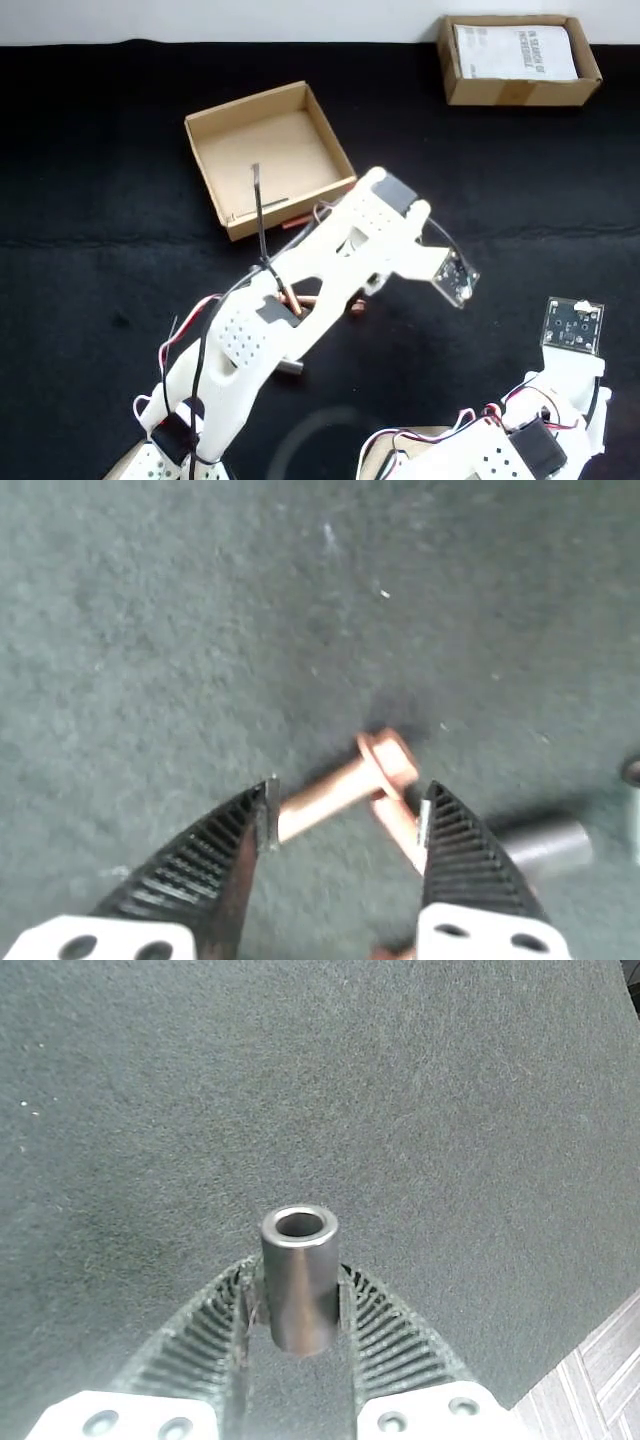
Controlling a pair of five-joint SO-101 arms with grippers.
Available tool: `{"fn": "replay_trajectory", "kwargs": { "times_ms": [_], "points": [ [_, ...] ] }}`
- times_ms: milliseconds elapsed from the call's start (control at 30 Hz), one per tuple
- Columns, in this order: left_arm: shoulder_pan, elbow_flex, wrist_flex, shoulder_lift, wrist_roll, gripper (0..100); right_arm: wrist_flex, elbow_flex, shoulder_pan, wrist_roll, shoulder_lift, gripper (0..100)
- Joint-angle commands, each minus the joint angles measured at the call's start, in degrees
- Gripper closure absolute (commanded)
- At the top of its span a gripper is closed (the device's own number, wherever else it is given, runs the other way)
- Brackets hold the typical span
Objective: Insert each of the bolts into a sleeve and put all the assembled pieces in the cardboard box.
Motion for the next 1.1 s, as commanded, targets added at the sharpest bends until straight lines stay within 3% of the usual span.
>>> {"fn": "replay_trajectory", "kwargs": {
  "times_ms": [0, 233, 400, 667, 767, 933, 1067],
  "points": [
    [-1.27, -2.15, -3.43, 0.31, -18.9, 77, -0.92, -0.48, -0.57, 0.88, -0.84, 99.1],
    [-2.51, -2.15, -8.18, 3.21, -18.99, 78, -0.92, -0.66, -0.57, 0.88, -0.84, 99.1],
    [-2.15, -2.15, -8.18, 3.91, -18.99, 99, -0.92, -0.66, -0.57, 0.79, -0.84, 99.1],
    [-0.84, -2.24, -8.44, 3.47, -18.46, 99, -1.01, -0.13, -0.66, 0.62, -0.84, 99.1],
    [0.4, -5.93, -7.47, 3.47, -13.01, 99, -1.36, -0.31, -0.66, 0.53, -0.84, 99.1],
    [2.59, -19.82, 1.85, 3.47, -2.73, 99, -1.36, -0.75, -0.92, 0.0, -0.84, 99.1],
    [4.7, -30.37, 7.38, 3.47, 7.56, 99, -1.01, -2.24, -3.91, -8.53, -0.84, 99.1]
  ]
}}
